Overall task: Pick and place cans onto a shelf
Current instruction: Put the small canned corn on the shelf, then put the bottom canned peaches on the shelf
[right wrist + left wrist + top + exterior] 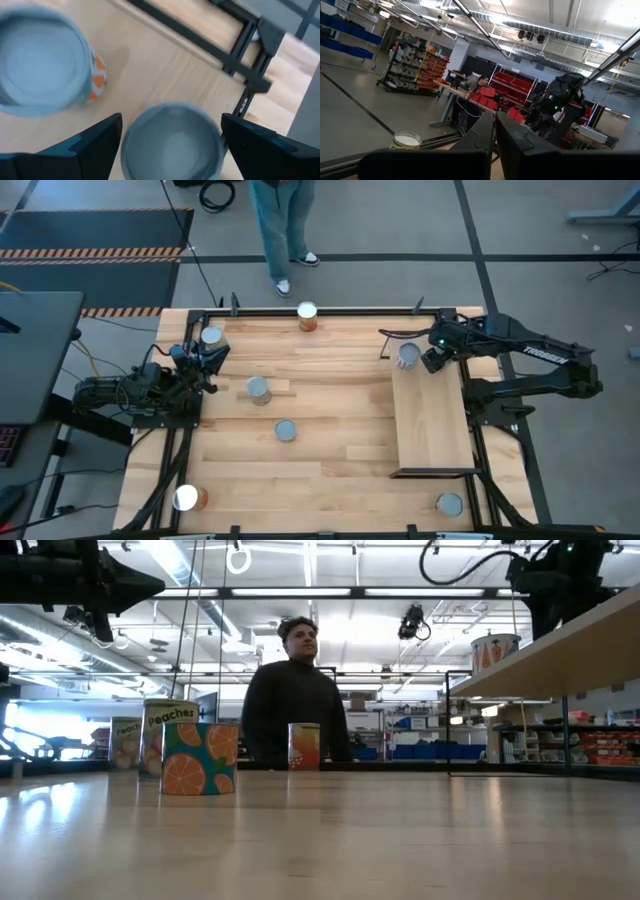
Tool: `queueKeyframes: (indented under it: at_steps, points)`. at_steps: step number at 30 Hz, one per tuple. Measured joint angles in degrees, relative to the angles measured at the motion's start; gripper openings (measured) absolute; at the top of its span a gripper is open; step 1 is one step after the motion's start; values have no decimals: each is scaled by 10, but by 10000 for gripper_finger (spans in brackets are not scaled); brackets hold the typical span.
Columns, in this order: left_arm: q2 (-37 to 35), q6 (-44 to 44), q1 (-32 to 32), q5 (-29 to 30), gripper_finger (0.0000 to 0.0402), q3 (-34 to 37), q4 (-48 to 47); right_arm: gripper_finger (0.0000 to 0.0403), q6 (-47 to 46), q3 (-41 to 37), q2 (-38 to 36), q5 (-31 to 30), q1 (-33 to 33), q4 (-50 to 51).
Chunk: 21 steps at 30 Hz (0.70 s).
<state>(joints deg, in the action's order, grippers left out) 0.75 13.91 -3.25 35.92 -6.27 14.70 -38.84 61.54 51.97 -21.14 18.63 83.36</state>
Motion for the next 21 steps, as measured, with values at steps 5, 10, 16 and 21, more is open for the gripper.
queueKeyframes:
  at_steps: [5,10,16,21]
  points:
    - [0,0,0,0,25,0,0,348,13,54,0,-14,0,-19]
    - [0,0,0,0,25,0,0,348,94,95,0,-15,-18,-147]
    - [0,-1,0,0,25,0,0,348,217,98,19,16,-63,-373]
    - [0,-1,0,0,25,0,0,348,272,98,72,85,-123,-533]
